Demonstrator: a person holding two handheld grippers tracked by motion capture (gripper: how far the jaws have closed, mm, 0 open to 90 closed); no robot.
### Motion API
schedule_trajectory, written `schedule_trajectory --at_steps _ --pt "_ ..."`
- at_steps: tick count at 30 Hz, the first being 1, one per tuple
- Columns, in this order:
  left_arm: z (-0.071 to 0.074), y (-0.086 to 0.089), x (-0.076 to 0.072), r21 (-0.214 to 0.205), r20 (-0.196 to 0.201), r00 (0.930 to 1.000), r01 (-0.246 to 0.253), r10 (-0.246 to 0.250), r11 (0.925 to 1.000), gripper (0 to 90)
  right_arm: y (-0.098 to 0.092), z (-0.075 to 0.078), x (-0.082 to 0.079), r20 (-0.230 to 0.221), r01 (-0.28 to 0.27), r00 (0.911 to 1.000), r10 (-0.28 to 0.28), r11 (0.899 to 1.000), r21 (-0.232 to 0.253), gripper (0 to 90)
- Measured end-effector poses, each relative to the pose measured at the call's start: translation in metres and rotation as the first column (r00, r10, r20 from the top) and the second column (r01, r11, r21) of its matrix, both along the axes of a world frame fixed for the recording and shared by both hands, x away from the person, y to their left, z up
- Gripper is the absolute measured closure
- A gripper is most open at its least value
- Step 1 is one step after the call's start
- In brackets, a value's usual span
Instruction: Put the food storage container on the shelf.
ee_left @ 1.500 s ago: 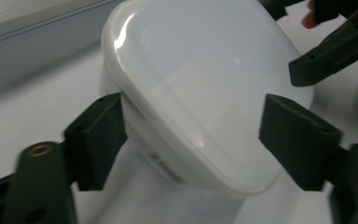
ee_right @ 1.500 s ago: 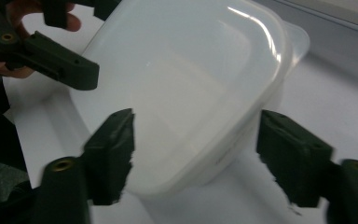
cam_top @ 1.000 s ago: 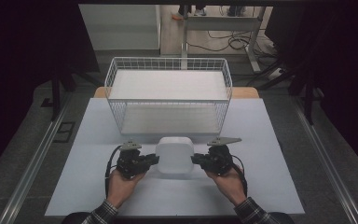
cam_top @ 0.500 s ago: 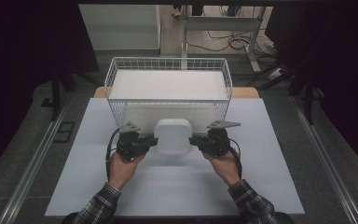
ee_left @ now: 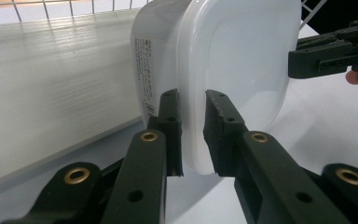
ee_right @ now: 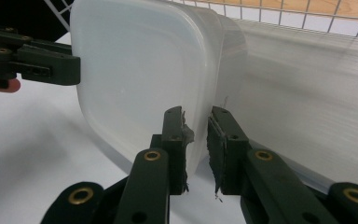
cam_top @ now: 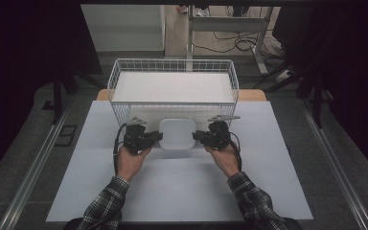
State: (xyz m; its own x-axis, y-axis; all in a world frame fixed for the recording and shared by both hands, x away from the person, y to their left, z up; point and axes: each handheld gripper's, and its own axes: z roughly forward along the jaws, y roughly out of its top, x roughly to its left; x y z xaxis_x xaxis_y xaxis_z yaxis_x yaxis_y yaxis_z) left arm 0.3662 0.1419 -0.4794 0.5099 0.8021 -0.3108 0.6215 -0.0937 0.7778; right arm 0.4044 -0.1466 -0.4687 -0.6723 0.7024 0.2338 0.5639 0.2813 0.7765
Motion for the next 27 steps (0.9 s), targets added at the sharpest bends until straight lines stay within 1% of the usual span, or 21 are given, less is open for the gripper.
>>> schedule_trajectory --at_steps 3,6,8,10,12,15,16,17,18,19,20,21,25,27 --pt "-0.003 -0.001 0.004 0.003 -0.001 1.0 -0.005 0.005 1.0 77.2 0.001 -0.001 0.004 0.001 0.009 1.0 -0.009 1.0 -0.005 76.1" --pt "-0.007 -0.004 0.008 0.012 -0.01 0.9998 -0.014 0.015 0.9998 76.7 0.002 -0.003 0.008 0.002 0.016 0.9999 -0.016 1.0 -0.024 75.7" --pt "-0.01 -0.003 0.011 0.001 -0.016 0.9997 -0.021 0.021 0.9998 76.0 0.002 -0.003 0.01 0.002 0.016 0.9999 -0.016 1.0 -0.012 75.7" --pt "-0.011 -0.002 0.012 -0.012 -0.008 0.9998 -0.019 0.019 0.9998 75.6 0.003 -0.003 0.011 0.014 0.014 0.9998 -0.013 1.0 -0.022 75.0" --pt "-0.011 -0.002 0.014 -0.009 -0.002 0.9998 -0.017 0.017 0.9998 74.8 0.004 -0.002 0.012 0.025 0.013 0.9996 -0.012 0.999 -0.031 73.6" --pt "-0.013 -0.004 0.017 0.0 0.008 0.9998 -0.016 0.016 0.9999 71.4 0.005 -0.002 0.015 0.036 0.011 0.9993 -0.01 0.999 -0.033 70.5" --pt "-0.013 -0.005 0.018 0.01 0.013 0.9998 -0.016 0.016 0.9998 69.7 0.006 -0.003 0.016 0.038 0.013 0.9992 -0.012 0.999 -0.037 68.9" --pt "-0.014 -0.006 0.019 0.011 0.018 0.9996 -0.022 0.022 0.9997 67.7 0.008 -0.004 0.017 0.031 0.016 0.9994 -0.015 0.999 -0.04 67.4" --pt "-0.014 -0.006 0.02 0.01 0.033 0.9989 -0.034 0.033 0.9994 66.2 0.008 -0.005 0.018 0.035 0.02 0.9992 -0.018 0.999 -0.039 65.7" --pt "-0.014 -0.006 0.021 0.018 0.042 0.9984 -0.04 0.039 0.999 64.7 0.008 -0.006 0.02 0.035 0.031 0.999 -0.03 0.999 -0.031 64.2" --pt "-0.014 -0.006 0.021 0.018 0.042 0.9984 -0.04 0.039 0.999 63.2 0.008 -0.006 0.02 0.035 0.031 0.999 -0.03 0.999 -0.031 64.2" --pt "-0.013 -0.006 0.023 0.029 0.054 0.9972 -0.053 0.051 0.9982 61.2 0.007 -0.006 0.022 0.042 0.045 0.9982 -0.044 0.999 -0.024 62.0" --pt "-0.011 -0.007 0.028 0.055 0.083 0.9943 -0.071 0.067 0.996 58.2 0.008 -0.005 0.025 0.058 0.082 0.9951 -0.081 0.996 -0.023 58.3" --pt "-0.011 -0.007 0.03 0.057 0.095 0.9922 -0.087 0.081 0.9946 57.0 0.009 -0.005 0.027 0.065 0.094 0.9936 -0.092 0.995 -0.019 57.6"
